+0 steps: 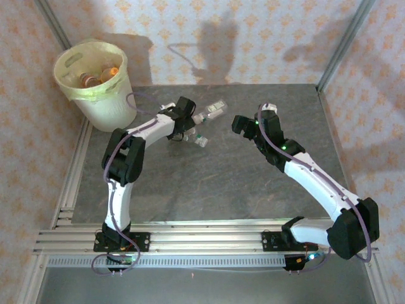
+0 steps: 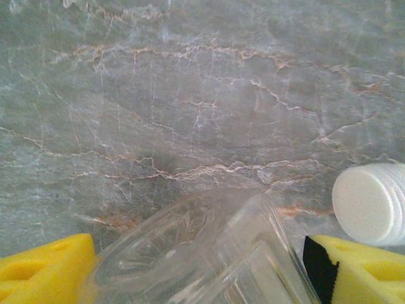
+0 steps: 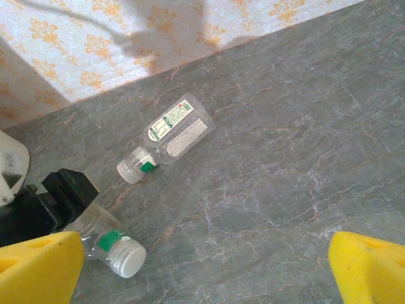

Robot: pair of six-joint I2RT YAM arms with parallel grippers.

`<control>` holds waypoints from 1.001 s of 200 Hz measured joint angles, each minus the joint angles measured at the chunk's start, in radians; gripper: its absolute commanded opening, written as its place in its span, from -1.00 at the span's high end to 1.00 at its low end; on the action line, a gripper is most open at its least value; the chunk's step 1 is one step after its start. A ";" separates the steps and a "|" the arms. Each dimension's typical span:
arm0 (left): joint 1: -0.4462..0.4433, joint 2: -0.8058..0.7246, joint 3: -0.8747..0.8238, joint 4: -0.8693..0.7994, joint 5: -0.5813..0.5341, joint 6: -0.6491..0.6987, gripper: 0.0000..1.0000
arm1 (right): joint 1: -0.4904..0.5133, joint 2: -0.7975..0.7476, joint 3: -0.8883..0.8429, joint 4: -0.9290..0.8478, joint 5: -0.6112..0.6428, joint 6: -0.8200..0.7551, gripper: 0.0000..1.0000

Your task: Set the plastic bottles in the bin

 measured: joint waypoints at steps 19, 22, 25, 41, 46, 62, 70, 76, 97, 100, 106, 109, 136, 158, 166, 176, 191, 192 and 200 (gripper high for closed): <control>0.000 -0.040 -0.035 0.042 0.003 0.035 -0.46 | 0.000 0.000 -0.002 0.000 0.000 0.000 -0.98; 0.000 -0.045 -0.040 0.049 0.004 0.042 -0.46 | 0.000 0.000 -0.003 0.000 0.000 0.000 -0.98; 0.000 -0.049 -0.044 0.055 0.005 0.047 -0.46 | 0.000 0.000 -0.003 0.000 0.000 0.000 -0.98; 0.001 -0.064 -0.064 0.087 0.031 0.087 -0.46 | 0.000 0.000 -0.004 0.000 0.000 0.000 -0.98; 0.001 -0.067 -0.071 0.098 0.039 0.102 -0.46 | 0.000 0.000 -0.004 0.000 0.000 0.000 -0.98; 0.009 -0.079 -0.111 0.130 0.092 0.169 -0.46 | 0.000 -0.001 -0.005 0.000 0.000 0.000 -0.98; 0.015 -0.089 -0.140 0.141 0.127 0.211 -0.46 | 0.000 -0.002 -0.006 0.000 0.001 0.000 -0.98; 0.021 -0.097 -0.162 0.147 0.151 0.242 -0.46 | 0.000 -0.004 -0.007 0.000 0.002 0.000 -0.98; 0.061 -0.159 -0.264 0.150 0.237 0.379 -0.49 | -0.001 -0.013 -0.015 -0.002 0.008 0.000 -0.98; 0.067 -0.170 -0.276 0.148 0.248 0.400 -0.49 | -0.001 -0.014 -0.016 -0.002 0.009 -0.001 -0.98; 0.079 -0.191 -0.297 0.142 0.267 0.439 -0.50 | -0.001 -0.014 -0.016 -0.002 0.011 0.000 -0.98; 0.086 -0.201 -0.306 0.140 0.280 0.459 -0.51 | -0.001 -0.015 -0.016 -0.002 0.011 0.000 -0.98; 0.130 -0.262 -0.338 0.108 0.369 0.604 -0.69 | -0.002 -0.015 -0.019 -0.002 0.011 0.000 -0.98; 0.134 -0.269 -0.344 0.095 0.423 0.675 -0.78 | -0.002 -0.015 -0.020 -0.002 0.011 -0.001 -0.98; 0.132 -0.269 -0.352 0.095 0.435 0.687 -0.83 | -0.002 -0.015 -0.020 -0.002 0.011 -0.001 -0.98; 0.130 -0.270 -0.364 0.096 0.445 0.698 -0.89 | -0.002 -0.014 -0.020 -0.002 0.011 -0.001 -0.98; 0.129 -0.272 -0.382 0.096 0.449 0.697 -1.00 | -0.002 -0.014 -0.020 -0.002 0.011 -0.001 -0.98; 0.129 -0.272 -0.385 0.096 0.449 0.699 -1.00 | -0.002 -0.015 -0.020 -0.002 0.011 -0.001 -0.98; 0.129 -0.272 -0.392 0.096 0.448 0.697 -1.00 | -0.002 -0.015 -0.020 -0.002 0.011 -0.002 -0.98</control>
